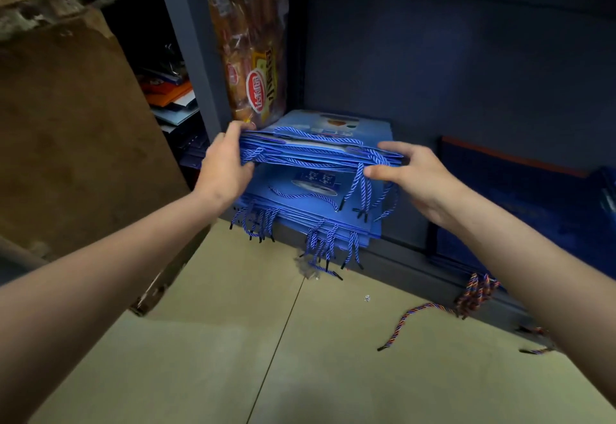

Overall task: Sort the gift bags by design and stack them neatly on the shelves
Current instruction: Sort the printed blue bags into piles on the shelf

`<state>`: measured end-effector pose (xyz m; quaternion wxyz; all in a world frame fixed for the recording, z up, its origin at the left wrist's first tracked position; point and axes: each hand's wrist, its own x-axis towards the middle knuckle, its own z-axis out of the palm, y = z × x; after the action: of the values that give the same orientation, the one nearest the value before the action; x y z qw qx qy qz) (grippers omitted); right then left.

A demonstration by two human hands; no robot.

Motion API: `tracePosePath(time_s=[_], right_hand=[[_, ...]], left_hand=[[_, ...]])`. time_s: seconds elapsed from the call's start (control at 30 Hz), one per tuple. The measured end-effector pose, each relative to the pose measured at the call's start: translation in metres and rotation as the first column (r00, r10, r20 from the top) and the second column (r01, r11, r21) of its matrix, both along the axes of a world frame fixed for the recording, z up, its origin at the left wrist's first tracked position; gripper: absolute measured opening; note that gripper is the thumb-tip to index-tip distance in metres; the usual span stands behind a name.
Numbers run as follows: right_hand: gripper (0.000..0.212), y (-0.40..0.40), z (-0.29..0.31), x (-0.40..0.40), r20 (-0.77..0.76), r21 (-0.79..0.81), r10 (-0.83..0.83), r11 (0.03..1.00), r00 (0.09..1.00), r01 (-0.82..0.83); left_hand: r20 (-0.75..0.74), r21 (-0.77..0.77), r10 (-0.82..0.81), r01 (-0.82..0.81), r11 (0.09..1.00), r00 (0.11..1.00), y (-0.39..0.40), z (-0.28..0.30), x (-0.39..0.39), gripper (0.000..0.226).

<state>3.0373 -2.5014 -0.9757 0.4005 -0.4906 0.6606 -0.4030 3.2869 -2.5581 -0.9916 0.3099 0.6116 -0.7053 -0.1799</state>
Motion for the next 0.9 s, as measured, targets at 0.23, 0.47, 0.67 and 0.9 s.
tracePosePath(time_s=[0.23, 0.47, 0.67, 0.9], right_hand=[[0.076, 0.013, -0.044, 0.018, -0.343, 0.195, 0.074, 0.981, 0.936, -0.006], [0.078, 0.005, -0.028, 0.027, -0.466, 0.150, 0.126, 0.987, 0.876, -0.062], [0.080, 0.005, -0.034, 0.036, -0.518, 0.280, 0.216, 0.957, 0.828, -0.075], [0.092, 0.001, -0.049, 0.049, -0.623, 0.324, 0.276, 0.943, 0.732, -0.080]], left_hand=[[0.067, 0.479, -0.155, 0.104, 0.872, 0.986, 0.001, -0.016, 0.007, 0.075], [0.240, 0.402, -0.065, -0.038, 0.915, 0.968, -0.005, -0.010, 0.005, 0.074], [0.673, 0.223, -0.175, 0.028, 0.974, 0.718, 0.013, -0.021, -0.016, 0.074], [0.797, 0.115, -0.150, 0.096, 0.989, 0.585, 0.008, -0.027, 0.004, 0.077]])
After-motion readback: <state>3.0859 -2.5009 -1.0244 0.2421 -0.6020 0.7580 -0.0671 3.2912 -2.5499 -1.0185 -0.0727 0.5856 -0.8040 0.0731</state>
